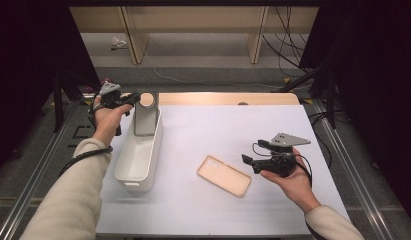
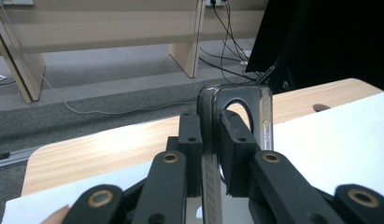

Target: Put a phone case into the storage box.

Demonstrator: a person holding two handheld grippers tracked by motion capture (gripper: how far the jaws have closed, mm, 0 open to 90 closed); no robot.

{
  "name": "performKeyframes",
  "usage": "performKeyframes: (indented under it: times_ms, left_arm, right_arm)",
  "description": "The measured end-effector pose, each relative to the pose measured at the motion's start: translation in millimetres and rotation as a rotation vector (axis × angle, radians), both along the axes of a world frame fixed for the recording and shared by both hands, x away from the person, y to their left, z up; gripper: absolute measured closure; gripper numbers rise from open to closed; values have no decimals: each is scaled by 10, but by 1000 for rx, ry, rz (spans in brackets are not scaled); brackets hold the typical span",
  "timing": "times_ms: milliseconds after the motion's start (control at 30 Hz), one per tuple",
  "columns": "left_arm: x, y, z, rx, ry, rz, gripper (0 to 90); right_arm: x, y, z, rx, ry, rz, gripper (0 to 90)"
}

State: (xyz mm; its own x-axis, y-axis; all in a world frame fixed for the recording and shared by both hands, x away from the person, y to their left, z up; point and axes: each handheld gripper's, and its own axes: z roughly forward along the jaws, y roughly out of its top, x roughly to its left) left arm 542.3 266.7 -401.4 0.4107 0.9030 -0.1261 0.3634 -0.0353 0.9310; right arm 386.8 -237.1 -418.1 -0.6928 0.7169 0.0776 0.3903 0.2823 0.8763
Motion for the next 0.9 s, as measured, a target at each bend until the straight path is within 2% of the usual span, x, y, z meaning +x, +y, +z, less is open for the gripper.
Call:
performKeyframes:
  times_ms: [367,800,900]
  left_arm:
    - [17,26,-40,21,14,8,772]
    - [31,34,-104,76,41,15,749]
    - [36,36,-108,76,40,19,750]
  right_arm:
    - [0,1,-1,1,0,1,165]
    - [-2,1,1,1,1,2,165]
    - [-1,1,1,1,1,2,165]
